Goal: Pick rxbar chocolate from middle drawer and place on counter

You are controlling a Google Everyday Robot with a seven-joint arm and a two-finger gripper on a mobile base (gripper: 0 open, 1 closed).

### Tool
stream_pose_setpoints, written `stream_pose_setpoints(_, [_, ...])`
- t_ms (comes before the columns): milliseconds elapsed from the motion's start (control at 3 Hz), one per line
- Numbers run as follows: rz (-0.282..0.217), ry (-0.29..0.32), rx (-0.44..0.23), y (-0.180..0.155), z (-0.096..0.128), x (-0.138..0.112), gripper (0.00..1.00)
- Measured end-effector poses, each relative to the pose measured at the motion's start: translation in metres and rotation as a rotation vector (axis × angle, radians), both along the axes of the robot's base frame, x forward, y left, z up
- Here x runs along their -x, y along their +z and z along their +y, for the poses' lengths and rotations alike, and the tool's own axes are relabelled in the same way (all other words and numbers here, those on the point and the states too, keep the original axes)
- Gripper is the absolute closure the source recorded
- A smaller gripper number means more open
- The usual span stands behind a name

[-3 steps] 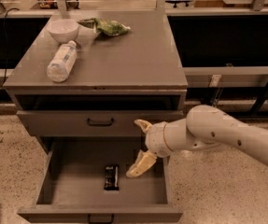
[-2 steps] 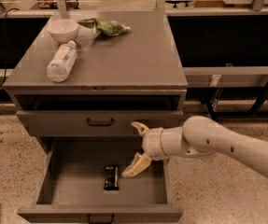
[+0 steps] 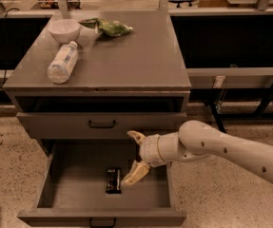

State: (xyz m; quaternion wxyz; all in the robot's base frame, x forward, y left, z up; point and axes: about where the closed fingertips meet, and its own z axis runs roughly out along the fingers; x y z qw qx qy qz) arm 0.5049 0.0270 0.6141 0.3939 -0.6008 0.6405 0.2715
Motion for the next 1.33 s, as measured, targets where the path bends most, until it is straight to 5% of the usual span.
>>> stream_pose_setpoints(667, [0.058,0.097,-0.016,-0.079,0.032,0.017,0.0])
stream_pose_setpoints(1333, [0.059,0.087,0.002,-0.141,0.037,0.004,0.0])
